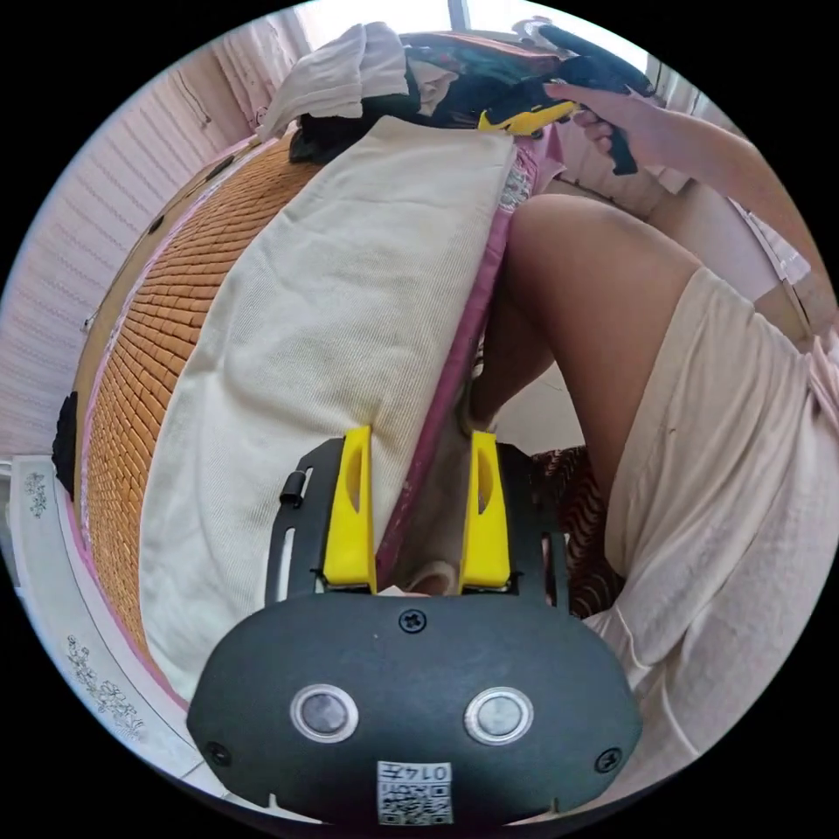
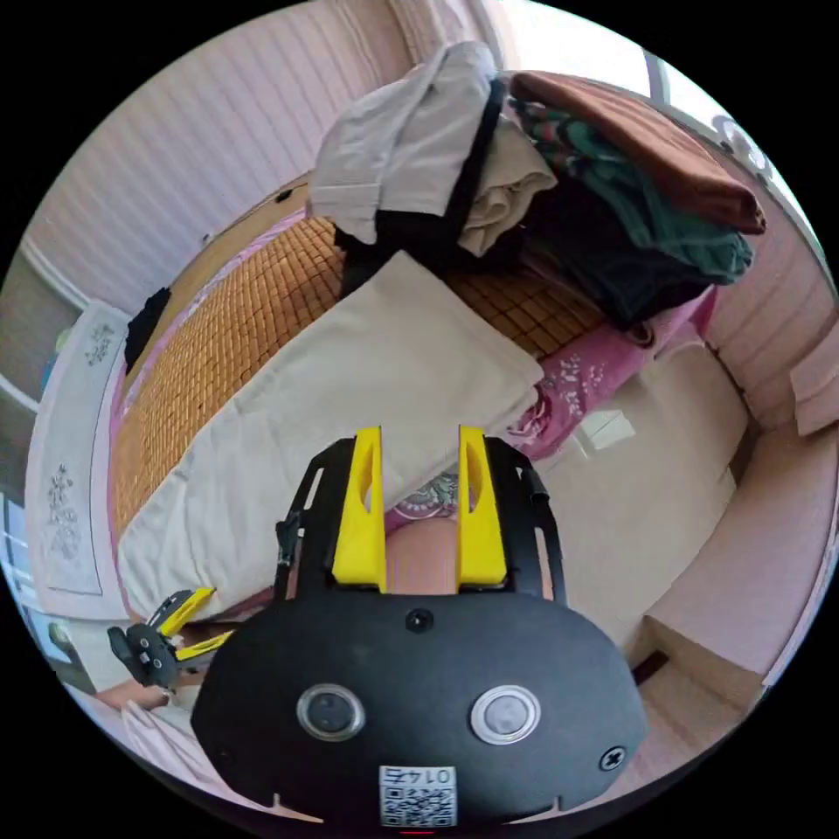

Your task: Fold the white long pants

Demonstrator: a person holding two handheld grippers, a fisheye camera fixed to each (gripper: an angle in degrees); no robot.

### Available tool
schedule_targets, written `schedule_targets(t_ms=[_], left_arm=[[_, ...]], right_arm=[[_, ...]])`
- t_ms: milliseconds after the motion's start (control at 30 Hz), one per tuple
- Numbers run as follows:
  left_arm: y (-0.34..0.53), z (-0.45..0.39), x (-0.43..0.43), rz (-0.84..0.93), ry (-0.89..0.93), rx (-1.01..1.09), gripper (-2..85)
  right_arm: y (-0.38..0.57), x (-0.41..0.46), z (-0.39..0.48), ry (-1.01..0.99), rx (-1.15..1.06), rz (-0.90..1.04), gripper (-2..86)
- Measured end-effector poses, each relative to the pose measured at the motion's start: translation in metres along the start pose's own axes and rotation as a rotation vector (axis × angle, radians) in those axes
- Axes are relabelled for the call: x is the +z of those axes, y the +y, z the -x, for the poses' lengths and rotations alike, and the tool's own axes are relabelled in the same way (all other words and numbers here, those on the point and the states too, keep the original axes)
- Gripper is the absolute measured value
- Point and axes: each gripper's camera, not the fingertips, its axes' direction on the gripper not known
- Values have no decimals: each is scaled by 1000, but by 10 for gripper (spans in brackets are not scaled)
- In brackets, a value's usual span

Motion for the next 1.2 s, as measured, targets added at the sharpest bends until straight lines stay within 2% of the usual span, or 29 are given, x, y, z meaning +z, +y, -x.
schedule_targets(t_ms=[100, 233, 333, 467, 633, 767, 900, 1000, 1133, 1200], left_arm=[[5, -6, 4, -16, -96, 10, 90], [0, -9, 7, 25, -123, 26, 76], [-7, -8, 10, 77, -146, 24, 61], [-8, -4, 8, 95, -158, 54, 25], [-2, 22, -9, 75, -56, 1, -6], [0, 53, -28, 56, 50, -99, -9], [-14, 69, -51, -65, 79, -82, -9], [-50, 83, -67, -187, 146, -128, -4], [-72, 114, -85, -284, 388, -259, 14], [-47, 139, -107, -346, 539, -316, 20]], right_arm=[[-17, 3, -47, -23, 127, -4, 165], [-33, 11, -83, -125, 189, 41, 153], [-36, 3, -106, -131, 246, 64, 124], [-23, -24, -130, -262, 213, 9, 52], [-5, -82, -115, -418, -5, -153, 38], [-3, -139, -84, -700, -187, -306, 28], [0, -208, -39, -925, -389, -463, 24], [16, -267, -2, -981, -574, -578, 23], [48, -302, 61, -992, -813, -566, 25], [85, -290, 121, -942, -997, -436, 26]])
